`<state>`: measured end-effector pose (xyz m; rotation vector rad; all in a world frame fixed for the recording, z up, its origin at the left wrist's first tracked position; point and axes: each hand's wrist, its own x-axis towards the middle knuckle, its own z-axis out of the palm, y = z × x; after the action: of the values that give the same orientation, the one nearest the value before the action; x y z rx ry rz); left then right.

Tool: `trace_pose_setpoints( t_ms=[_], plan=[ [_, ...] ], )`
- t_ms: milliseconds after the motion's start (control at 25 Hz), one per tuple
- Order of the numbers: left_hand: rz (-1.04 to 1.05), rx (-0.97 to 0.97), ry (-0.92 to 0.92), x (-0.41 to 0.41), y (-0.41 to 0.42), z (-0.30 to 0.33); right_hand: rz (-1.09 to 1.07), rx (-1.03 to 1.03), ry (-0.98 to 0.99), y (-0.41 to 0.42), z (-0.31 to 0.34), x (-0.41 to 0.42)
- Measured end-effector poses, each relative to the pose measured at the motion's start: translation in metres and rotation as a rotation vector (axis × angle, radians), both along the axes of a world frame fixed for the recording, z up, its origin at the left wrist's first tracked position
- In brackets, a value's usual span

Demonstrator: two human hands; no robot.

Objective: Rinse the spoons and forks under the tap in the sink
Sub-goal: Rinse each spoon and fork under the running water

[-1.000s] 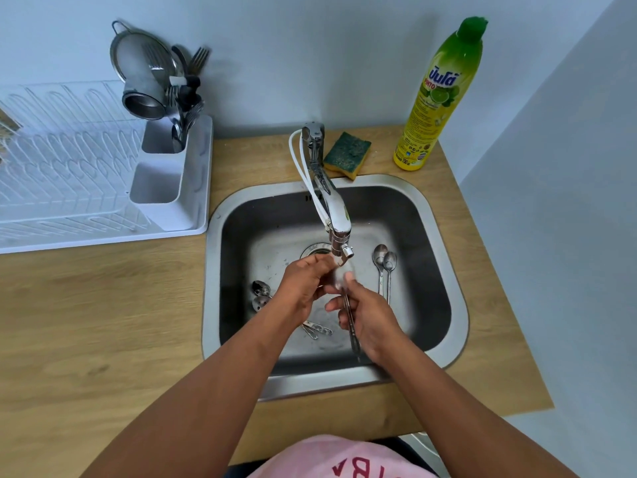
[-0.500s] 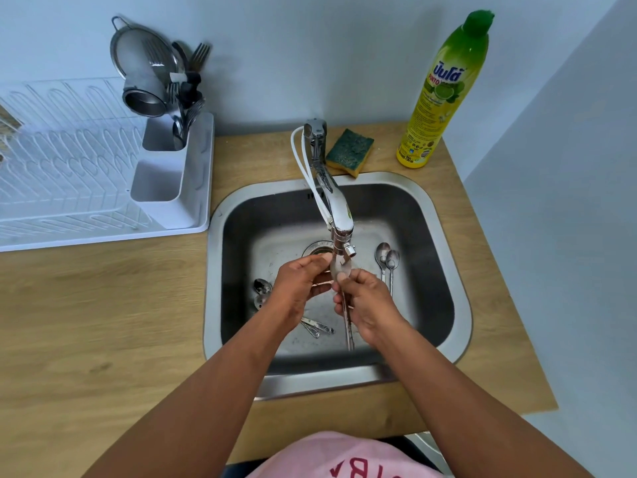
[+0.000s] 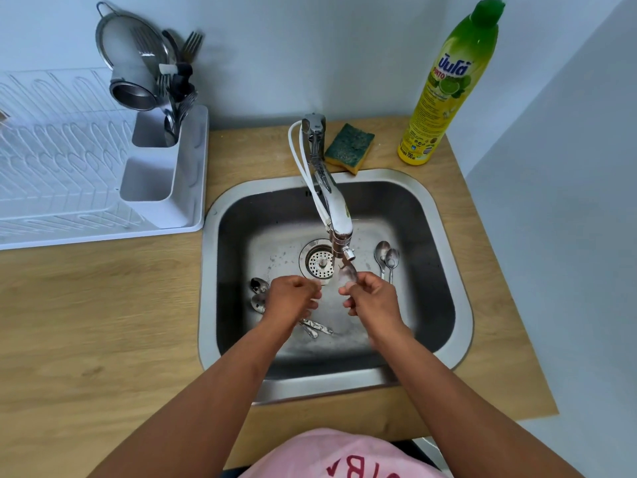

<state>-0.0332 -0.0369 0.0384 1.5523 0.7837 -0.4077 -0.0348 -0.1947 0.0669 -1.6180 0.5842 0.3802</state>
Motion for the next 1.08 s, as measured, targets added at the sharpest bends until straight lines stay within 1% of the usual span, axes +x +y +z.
trace_pose_setpoints(
  t_ms=[80, 160, 200, 280, 440, 560, 640, 760, 880, 1000, 1080],
  plan=[
    [0.197, 0.012, 0.184, -0.009, 0.009, -0.02, 0.018, -0.057, -0.042, -0.009, -0.005, 0.003],
    [0.365, 0.0, 0.333, -0.019, 0.018, -0.036, 0.011, -0.163, -0.075, -0.018, -0.012, 0.009],
    [0.418, 0.002, 0.373, -0.022, 0.021, -0.044, 0.007, -0.232, -0.083, -0.022, -0.015, 0.014],
    [0.464, 0.035, 0.382, -0.024, 0.025, -0.055, 0.0, -0.352, -0.082, -0.031, -0.02, 0.024],
    [0.44, 0.095, 0.374, -0.02, 0.022, -0.064, -0.064, -0.566, -0.06, -0.048, -0.026, 0.044],
    [0.431, 0.105, 0.402, -0.014, 0.021, -0.065, -0.106, -0.62, 0.006, -0.058, -0.033, 0.055],
    [0.429, 0.106, 0.414, -0.012, 0.022, -0.064, -0.086, -0.633, 0.038, -0.059, -0.037, 0.057],
    [0.427, 0.068, 0.4, -0.011, 0.023, -0.06, -0.071, -0.659, 0.041, -0.053, -0.04, 0.057],
    [0.398, 0.033, 0.309, -0.006, 0.024, -0.048, -0.064, -0.673, 0.061, -0.05, -0.04, 0.056],
    [0.344, -0.072, 0.204, 0.004, 0.018, -0.026, 0.01, -0.713, 0.094, -0.046, -0.036, 0.049],
    [0.275, -0.149, 0.174, 0.009, 0.01, -0.011, 0.083, -0.756, 0.056, -0.038, -0.025, 0.041]
  ],
)
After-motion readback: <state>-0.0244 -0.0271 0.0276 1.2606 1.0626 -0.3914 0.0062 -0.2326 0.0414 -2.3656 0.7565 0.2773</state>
